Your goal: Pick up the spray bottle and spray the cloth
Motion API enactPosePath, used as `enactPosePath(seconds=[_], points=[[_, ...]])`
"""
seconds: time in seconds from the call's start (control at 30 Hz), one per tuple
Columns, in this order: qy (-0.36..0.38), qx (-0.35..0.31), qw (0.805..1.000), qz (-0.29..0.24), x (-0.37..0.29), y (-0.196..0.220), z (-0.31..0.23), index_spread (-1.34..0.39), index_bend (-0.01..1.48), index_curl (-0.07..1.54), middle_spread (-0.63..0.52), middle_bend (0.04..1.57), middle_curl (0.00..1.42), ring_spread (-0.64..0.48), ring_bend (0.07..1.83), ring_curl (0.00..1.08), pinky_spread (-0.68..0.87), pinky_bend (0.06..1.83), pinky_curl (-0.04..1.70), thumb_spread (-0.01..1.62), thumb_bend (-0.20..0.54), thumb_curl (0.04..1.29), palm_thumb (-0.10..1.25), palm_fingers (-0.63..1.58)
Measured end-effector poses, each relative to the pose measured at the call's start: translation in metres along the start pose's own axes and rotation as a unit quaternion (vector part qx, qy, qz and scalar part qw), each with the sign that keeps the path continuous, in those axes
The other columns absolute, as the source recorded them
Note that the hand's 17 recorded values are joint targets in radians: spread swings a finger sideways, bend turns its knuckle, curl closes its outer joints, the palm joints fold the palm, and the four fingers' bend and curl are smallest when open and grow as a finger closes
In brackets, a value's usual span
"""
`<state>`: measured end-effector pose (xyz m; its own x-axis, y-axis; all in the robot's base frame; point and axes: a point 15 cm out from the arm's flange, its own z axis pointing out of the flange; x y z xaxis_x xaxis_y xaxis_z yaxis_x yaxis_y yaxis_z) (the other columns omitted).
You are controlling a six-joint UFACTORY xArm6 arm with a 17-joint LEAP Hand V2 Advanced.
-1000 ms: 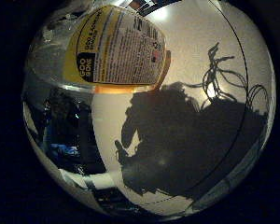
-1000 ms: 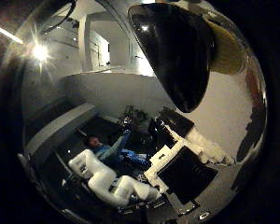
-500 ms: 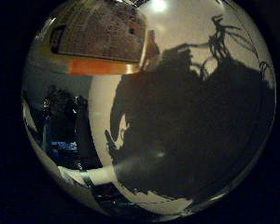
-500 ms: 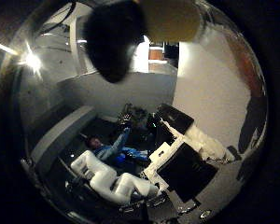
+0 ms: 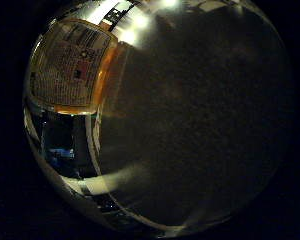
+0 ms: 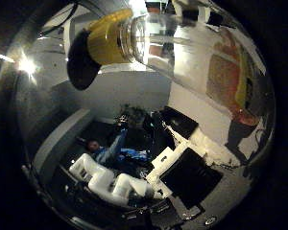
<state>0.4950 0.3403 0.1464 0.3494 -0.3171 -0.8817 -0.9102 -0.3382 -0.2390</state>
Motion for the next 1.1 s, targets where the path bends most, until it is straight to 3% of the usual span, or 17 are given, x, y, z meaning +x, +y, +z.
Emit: enactPosePath(seconds=[0.73, 1.1], points=[[0.066, 0.053, 0.995, -0.045, -0.02, -0.023, -0.119, -0.33, 0.19, 0.42, -0.01, 0.32, 0.39, 0.0, 0.6, 0.27, 0.45, 0.56, 0.23, 1.06, -0.023, 0.41, 0.7, 0.39], [0.085, 0.076, 0.991, -0.067, -0.075, 0.01, -0.173, -0.32, 0.19, 0.4, 0.0, 0.3, 0.39, 0.02, 0.58, 0.27, 0.45, 0.56, 0.19, 1.06, -0.023, 0.42, 0.71, 0.41]])
